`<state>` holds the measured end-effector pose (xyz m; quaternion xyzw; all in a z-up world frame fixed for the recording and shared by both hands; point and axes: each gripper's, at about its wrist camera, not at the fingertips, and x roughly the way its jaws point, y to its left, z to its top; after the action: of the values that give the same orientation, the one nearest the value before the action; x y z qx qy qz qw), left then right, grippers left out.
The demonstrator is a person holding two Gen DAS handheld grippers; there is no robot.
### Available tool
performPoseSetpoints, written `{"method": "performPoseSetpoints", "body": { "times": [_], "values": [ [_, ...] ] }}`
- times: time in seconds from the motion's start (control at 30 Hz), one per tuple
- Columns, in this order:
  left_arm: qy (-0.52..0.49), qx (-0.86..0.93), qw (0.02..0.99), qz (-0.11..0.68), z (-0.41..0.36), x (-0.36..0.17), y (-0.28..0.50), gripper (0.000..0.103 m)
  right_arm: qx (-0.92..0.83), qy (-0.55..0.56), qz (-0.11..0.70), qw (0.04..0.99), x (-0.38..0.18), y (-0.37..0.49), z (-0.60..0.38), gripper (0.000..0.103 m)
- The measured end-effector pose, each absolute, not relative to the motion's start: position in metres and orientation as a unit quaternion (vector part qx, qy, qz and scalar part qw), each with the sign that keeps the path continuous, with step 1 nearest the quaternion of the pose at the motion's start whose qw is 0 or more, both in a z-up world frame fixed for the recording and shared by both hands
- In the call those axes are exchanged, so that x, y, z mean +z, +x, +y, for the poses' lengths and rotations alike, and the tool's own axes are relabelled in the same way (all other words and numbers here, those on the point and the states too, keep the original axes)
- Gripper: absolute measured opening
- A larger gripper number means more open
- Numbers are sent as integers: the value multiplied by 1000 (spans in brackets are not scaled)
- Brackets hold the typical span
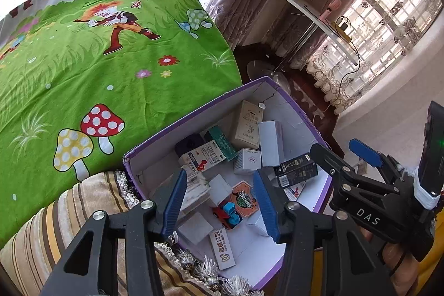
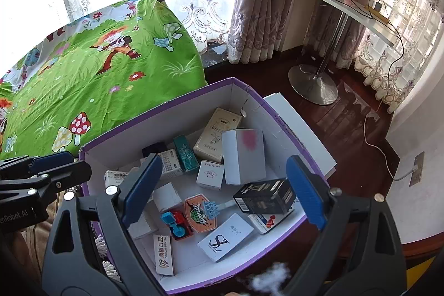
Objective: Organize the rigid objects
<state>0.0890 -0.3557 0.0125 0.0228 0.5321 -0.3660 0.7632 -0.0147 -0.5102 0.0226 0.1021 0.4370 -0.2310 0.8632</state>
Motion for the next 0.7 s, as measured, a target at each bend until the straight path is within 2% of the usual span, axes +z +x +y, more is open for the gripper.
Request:
{"method": "performPoseSetpoints", "body": {
  "times": [0.33, 0.43, 0.7],
  "values": [
    [-35, -383, 731, 564, -310, 12, 57, 53, -234, 78, 426, 870, 48, -38, -487, 93],
    [-57, -372, 729, 572, -290, 9, 47, 60, -237, 55, 429, 870, 53, -49, -474, 93],
    [-26, -369, 757, 539, -274, 17, 19, 66, -235, 42, 441, 865, 52, -82, -449, 93]
  ]
}}
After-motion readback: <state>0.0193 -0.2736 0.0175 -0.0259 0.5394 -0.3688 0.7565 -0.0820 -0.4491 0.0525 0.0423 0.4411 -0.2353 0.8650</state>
